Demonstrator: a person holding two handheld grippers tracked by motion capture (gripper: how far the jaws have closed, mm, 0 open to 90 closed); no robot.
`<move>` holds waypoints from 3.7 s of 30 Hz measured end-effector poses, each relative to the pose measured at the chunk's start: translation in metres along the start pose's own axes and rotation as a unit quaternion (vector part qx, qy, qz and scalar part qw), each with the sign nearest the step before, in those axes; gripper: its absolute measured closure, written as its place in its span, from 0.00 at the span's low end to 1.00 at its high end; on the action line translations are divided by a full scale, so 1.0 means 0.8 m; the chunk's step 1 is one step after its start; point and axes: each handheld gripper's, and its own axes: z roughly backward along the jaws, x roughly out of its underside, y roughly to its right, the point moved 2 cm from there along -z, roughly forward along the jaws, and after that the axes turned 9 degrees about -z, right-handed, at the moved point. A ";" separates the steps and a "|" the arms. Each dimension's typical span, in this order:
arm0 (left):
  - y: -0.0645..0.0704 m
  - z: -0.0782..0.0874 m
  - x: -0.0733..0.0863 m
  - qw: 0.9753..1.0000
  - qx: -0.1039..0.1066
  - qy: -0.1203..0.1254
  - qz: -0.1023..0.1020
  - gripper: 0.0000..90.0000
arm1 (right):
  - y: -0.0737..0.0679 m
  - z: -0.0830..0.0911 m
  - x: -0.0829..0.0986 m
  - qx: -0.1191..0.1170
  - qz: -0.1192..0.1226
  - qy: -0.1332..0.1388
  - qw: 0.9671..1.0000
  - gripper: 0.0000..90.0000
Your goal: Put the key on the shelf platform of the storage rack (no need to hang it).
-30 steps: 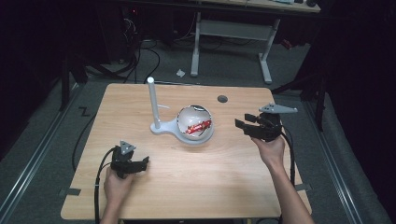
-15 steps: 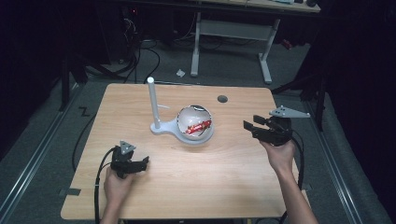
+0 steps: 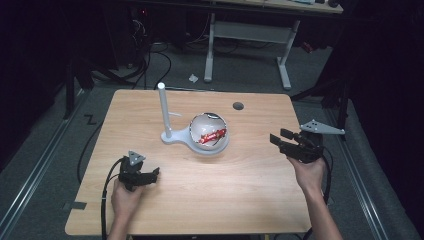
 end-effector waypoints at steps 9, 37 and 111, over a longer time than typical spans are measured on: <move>0.000 0.000 0.000 1.000 0.000 0.000 0.000 0.20 | 0.011 0.017 0.020 0.010 -0.015 0.003 1.000 0.55; 0.000 0.000 0.000 1.000 0.000 -0.001 -0.001 0.20 | 0.013 0.002 0.080 0.003 -0.034 -0.013 0.999 0.55; 0.000 0.000 0.000 1.000 0.000 -0.001 -0.001 0.20 | 0.016 -0.098 0.159 0.043 -0.027 -0.083 0.995 0.48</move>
